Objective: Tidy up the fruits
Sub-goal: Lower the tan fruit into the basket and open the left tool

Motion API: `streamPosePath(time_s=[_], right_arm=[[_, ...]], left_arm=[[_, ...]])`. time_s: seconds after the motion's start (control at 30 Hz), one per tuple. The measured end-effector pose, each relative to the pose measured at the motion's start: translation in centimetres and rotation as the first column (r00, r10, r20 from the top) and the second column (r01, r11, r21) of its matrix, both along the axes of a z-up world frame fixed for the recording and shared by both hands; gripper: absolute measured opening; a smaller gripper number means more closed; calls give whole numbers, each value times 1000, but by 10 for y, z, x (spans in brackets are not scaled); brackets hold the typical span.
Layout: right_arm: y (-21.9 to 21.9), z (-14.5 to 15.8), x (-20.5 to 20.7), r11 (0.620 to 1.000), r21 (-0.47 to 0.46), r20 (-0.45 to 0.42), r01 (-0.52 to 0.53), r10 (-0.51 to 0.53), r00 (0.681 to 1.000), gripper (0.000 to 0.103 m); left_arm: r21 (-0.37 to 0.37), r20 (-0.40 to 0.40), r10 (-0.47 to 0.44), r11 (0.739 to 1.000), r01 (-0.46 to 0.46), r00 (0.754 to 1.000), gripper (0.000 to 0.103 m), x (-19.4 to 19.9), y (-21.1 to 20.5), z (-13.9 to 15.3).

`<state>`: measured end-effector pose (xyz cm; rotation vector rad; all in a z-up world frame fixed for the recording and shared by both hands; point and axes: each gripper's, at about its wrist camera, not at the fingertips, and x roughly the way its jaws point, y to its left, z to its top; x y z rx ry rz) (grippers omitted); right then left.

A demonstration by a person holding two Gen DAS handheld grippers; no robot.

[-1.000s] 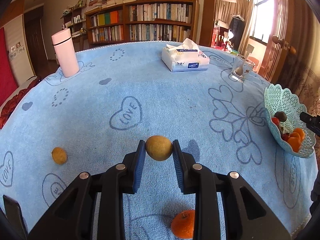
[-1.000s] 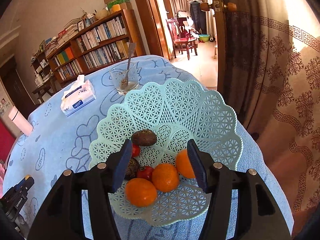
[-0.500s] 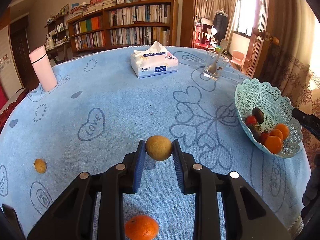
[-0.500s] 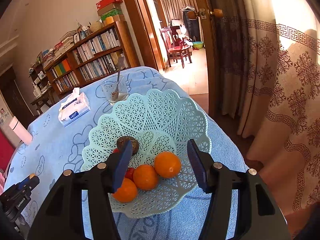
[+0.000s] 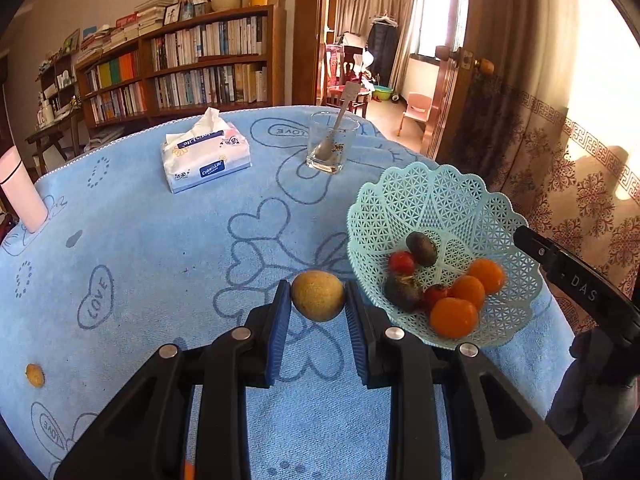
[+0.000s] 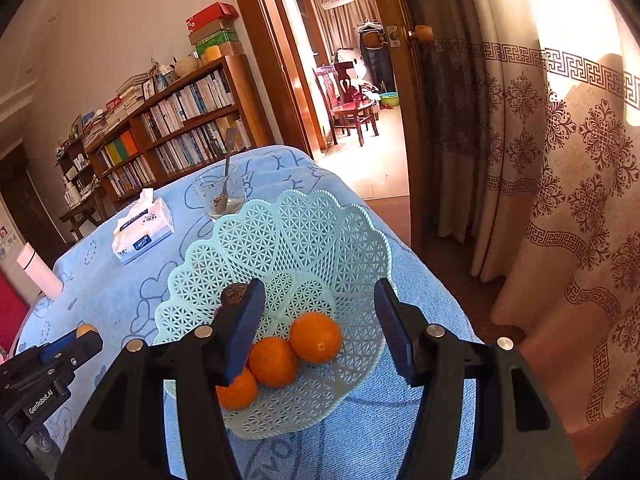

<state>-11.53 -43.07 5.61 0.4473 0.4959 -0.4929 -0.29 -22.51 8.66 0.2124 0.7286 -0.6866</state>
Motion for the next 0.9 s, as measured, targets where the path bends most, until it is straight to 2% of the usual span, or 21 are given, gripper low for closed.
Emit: streamPosePath(time_s=[0.27,0.53,0.7,0.73,0.77,0.8,0.9], right_arm=[[-8,-1,-8,1000,15,16,17,-17,1000,59],[-12,0,-12,999,24,23,23,-23,999,59],[-15,2,-16,999,25,33,32,-33,999,59],[-15,3,-16,999,26,35,33,-34,999,59],[-16,3,-17,999,27,36,35,-36,999,59],[-17,3,-18,999,29,36,37,-38,999,59],[-19,3,-20,998,35,39,48,-49,998,61]], left_arm=[[4,-36,-98,995,98,995,28,-7,-45,-4],[-8,-70,-155,988,155,985,28,-9,-71,-6],[-12,-54,-174,985,173,983,30,-12,-82,-5],[-10,-45,-173,985,173,984,41,-13,-83,-4],[-10,-37,-170,986,169,985,63,-14,-83,-3],[-13,-26,-161,987,161,987,69,-14,-82,-2],[1,-1,-143,990,143,990,72,-14,-78,-2]])
